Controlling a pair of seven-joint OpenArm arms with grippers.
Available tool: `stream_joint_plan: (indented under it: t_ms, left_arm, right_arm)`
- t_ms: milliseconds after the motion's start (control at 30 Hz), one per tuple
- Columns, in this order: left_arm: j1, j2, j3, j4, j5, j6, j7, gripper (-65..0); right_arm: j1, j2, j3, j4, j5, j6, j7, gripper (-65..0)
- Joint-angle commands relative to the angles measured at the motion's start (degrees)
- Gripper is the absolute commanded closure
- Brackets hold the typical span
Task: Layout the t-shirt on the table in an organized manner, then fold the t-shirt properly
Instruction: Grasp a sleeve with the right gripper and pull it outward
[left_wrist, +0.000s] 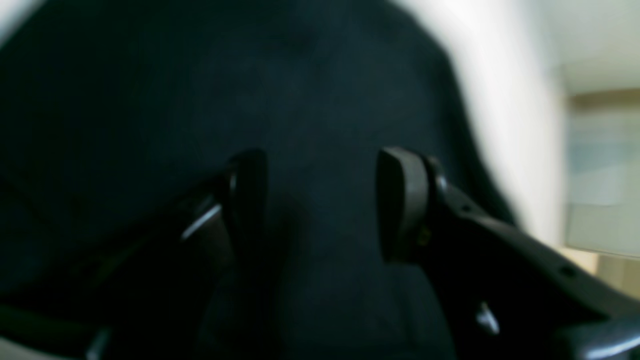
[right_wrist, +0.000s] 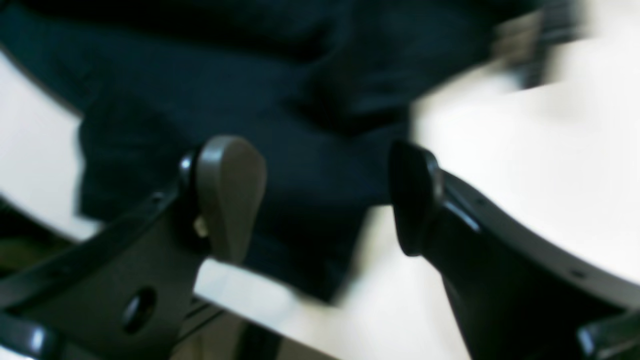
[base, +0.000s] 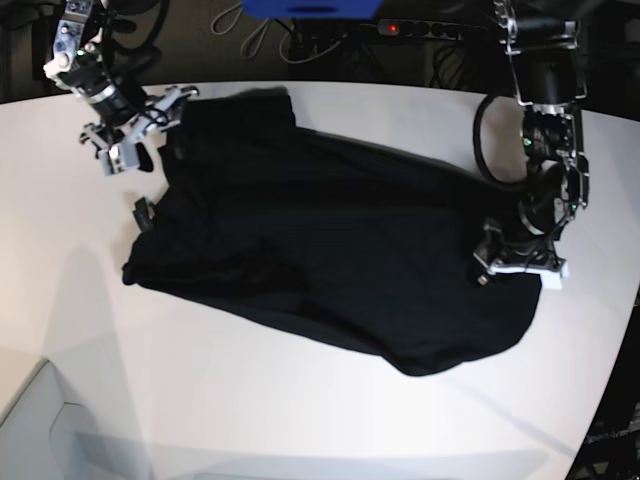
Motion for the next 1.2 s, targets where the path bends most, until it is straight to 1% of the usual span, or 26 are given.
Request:
stream_joint_plan:
  t_ms: [0, 67, 100, 200, 333, 633, 667, 733, 800, 900, 1167]
  left_arm:
    - [-1.7, -1.5, -0.1, -0.8, -0.8, -0.6, -1.1, -34.0]
    - [-2.0, -1.9, 0.0, -4.2, -0.8, -0.6, -1.1, -34.0]
    - [-2.1, -3.0, 0.0, -5.8, -0.7, -0.6, -1.1, -34.0]
    - [-1.6, -4.5, 0.3, -6.9, 0.4, -0.6, -3.9, -34.0]
    - [-1.0, -5.2, 0.3, -7.0, 0.1, -0.6, -4.4, -34.0]
    - [-0.8, -4.4, 0.4, -3.8, 0.3, -0.6, -4.1, -33.9]
    - [-0.8, -4.4, 0.4, -3.8, 0.3, -0.6, -4.1, -33.9]
    - [-0.7, -4.4, 0.4, -3.8, 0.3, -0.6, -4.1, -33.9]
    - [0.2, -4.4, 0.4, -3.8, 0.3, -0.6, -4.1, -33.9]
    - [0.7, -4.1, 0.4, -3.8, 0.3, -0.6, -4.1, -33.9]
    - [1.5, -4.1, 0.4, -3.8, 0.3, -0.6, -4.1, -33.9]
  right_arm:
    - [0.4, 0.3, 0.5, 2.3, 1.2, 0.4, 1.4, -42.5]
    - [2.0, 0.3, 0.9, 3.6, 1.2, 0.4, 1.5, -42.5]
    - [3.6, 0.3, 0.8, 3.6, 1.0, 0.4, 1.5, -42.6]
    - [8.2, 0.1, -0.4, 3.4, 0.9, 0.4, 1.4, -42.8]
    - [14.7, 0.4, -7.2, 0.0, 0.8, 0.4, 1.3, -42.7]
    - [26.0, -0.6, -22.1, -16.3, 0.8, 0.3, 1.5, -42.6]
    - [27.5, -0.5, -23.8, -18.8, 0.8, -1.4, 1.5, -42.6]
    - [30.2, -0.4, -27.1, -23.1, 0.8, -3.4, 1.9, -42.6]
    - [32.2, -0.3, -29.7, -26.9, 0.8, -3.9, 4.7, -42.5]
    - [33.8, -0.3, -31.1, -30.7, 0.7, -4.0, 10.6, -42.5]
    - [38.8, -0.3, -31.1, -43.6, 0.7, -4.0, 17.1, -42.5]
